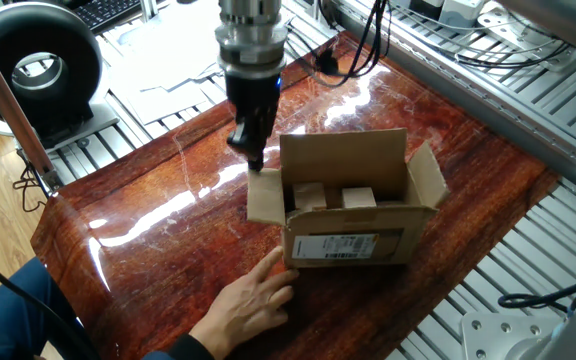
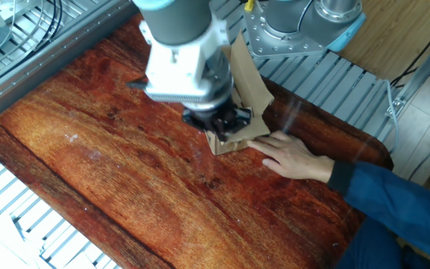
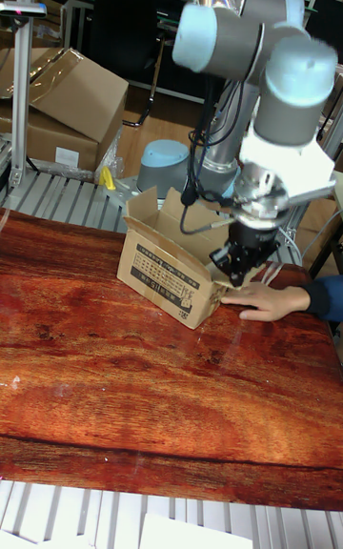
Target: Open a box
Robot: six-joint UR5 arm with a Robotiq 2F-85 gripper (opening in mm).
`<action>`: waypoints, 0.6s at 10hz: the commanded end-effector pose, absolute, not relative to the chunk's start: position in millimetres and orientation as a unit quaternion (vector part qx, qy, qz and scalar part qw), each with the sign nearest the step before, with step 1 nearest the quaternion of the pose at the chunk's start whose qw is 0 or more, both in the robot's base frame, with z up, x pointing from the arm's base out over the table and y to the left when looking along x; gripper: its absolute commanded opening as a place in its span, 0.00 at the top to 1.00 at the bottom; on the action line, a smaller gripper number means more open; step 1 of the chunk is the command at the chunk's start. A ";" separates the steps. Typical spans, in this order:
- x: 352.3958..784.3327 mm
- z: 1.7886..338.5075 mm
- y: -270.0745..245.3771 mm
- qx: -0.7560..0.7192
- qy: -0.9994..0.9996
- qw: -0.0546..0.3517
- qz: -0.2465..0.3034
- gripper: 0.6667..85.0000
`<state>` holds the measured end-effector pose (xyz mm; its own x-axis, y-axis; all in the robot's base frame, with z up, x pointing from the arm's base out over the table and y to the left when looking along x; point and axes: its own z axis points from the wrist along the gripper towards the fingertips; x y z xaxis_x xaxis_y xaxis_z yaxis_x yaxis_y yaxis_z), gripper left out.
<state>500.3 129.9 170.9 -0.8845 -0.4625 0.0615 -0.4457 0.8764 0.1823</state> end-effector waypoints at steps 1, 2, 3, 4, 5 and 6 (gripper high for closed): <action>506.5 211.1 101.4 0.224 -0.973 0.029 -0.053 1.00; 501.9 219.9 97.2 0.216 -0.975 0.026 -0.045 1.00; 495.2 227.8 90.3 0.212 -0.976 0.028 -0.033 1.00; 490.9 233.2 85.2 0.211 -0.977 0.029 -0.024 1.00; 487.1 237.2 84.0 0.209 -0.977 0.030 -0.021 1.00; 487.2 238.5 81.6 0.211 -0.977 0.028 -0.016 1.00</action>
